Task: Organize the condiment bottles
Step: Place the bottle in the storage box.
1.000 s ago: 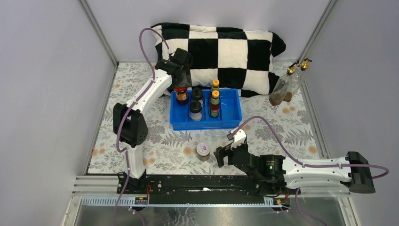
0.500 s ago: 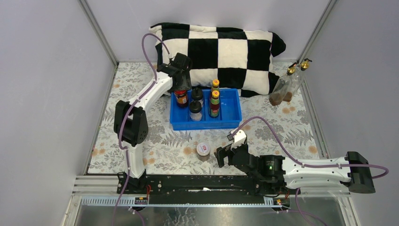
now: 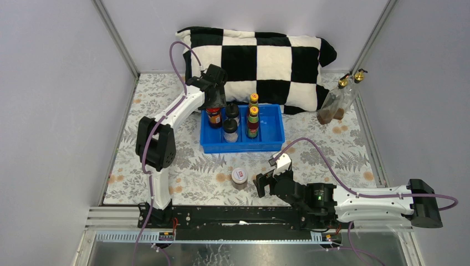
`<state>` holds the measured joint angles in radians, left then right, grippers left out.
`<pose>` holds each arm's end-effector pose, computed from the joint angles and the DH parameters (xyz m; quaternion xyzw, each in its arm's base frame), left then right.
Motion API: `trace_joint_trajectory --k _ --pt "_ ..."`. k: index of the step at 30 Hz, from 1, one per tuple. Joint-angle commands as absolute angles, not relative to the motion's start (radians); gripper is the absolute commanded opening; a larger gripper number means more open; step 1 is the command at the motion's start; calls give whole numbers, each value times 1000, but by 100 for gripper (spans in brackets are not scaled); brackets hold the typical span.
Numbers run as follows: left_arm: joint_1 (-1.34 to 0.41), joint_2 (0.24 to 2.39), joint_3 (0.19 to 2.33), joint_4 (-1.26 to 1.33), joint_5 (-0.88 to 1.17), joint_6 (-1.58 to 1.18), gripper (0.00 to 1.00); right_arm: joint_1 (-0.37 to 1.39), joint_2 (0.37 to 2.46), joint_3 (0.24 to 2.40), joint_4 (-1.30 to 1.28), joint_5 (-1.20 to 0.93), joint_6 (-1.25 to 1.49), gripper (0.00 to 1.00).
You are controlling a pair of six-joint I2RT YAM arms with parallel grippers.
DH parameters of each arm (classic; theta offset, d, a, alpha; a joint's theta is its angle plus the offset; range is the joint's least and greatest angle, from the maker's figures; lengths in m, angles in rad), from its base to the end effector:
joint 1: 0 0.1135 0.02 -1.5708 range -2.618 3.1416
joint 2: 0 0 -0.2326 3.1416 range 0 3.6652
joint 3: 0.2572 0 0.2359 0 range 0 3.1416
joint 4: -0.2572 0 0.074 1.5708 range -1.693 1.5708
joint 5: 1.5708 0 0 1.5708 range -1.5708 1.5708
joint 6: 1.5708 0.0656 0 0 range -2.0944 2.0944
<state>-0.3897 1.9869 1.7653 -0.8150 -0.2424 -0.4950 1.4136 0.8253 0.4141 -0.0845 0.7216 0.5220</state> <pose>0.3944 -0.1449 0.2161 -0.0822 0.9545 -0.0068 0.2867 0.0747 0.1944 0.1896 -0.1834 0.8031 0.2226 0.5214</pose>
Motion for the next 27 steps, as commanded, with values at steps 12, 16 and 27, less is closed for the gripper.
trace_joint_trajectory --k 12,16,27 --pt "-373 1951 1778 -750 -253 -475 87 1416 815 398 -62 755 541 100" --pt "-370 1929 1797 -765 -259 -476 88 1416 816 398 -63 753 542 100" --pt "-370 1708 1687 -709 -221 -449 99 1416 856 413 -47 738 540 100"
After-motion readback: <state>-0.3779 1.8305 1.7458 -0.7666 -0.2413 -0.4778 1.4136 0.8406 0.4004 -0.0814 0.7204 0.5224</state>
